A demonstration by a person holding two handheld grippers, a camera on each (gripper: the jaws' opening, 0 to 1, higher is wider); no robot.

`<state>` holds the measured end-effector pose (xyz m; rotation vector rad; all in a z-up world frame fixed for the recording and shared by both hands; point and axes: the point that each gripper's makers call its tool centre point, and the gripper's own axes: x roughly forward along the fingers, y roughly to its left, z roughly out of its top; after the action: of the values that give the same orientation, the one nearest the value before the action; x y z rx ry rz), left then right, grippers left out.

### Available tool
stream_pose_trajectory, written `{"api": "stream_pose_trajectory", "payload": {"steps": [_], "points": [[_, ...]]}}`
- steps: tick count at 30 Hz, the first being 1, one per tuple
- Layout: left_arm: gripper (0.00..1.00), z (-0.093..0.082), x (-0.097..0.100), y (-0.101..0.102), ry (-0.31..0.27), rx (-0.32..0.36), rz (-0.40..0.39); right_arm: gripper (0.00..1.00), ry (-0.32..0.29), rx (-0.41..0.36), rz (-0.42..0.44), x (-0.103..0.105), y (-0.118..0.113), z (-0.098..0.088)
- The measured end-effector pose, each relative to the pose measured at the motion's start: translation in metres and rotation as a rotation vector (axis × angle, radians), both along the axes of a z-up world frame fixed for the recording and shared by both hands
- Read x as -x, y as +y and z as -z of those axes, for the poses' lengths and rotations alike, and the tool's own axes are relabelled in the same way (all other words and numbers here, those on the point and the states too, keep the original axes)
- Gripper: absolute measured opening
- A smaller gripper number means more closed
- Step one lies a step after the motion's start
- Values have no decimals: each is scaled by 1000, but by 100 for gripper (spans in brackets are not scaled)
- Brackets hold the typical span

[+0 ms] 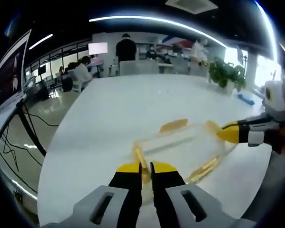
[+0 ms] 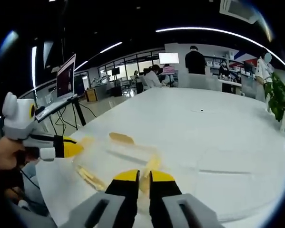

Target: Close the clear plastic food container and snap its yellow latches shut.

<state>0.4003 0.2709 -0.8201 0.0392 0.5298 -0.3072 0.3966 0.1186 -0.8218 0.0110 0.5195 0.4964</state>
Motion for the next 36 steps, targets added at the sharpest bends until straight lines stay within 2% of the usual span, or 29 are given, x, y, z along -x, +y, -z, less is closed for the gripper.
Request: {"api": "stream_pose_trajectory", "payload": {"steps": [19,23,36], "points": [[5,-16,1,-12,-21,-18,25,3,-24,9,5,-1,-10,-12],[5,-18,4,-16,-19,-42,34,3,-33,12,-4,0,-13,-16],[5,-27,5,-40,-22,-32,60,3,-37,13,23,0,-37,-24]]}}
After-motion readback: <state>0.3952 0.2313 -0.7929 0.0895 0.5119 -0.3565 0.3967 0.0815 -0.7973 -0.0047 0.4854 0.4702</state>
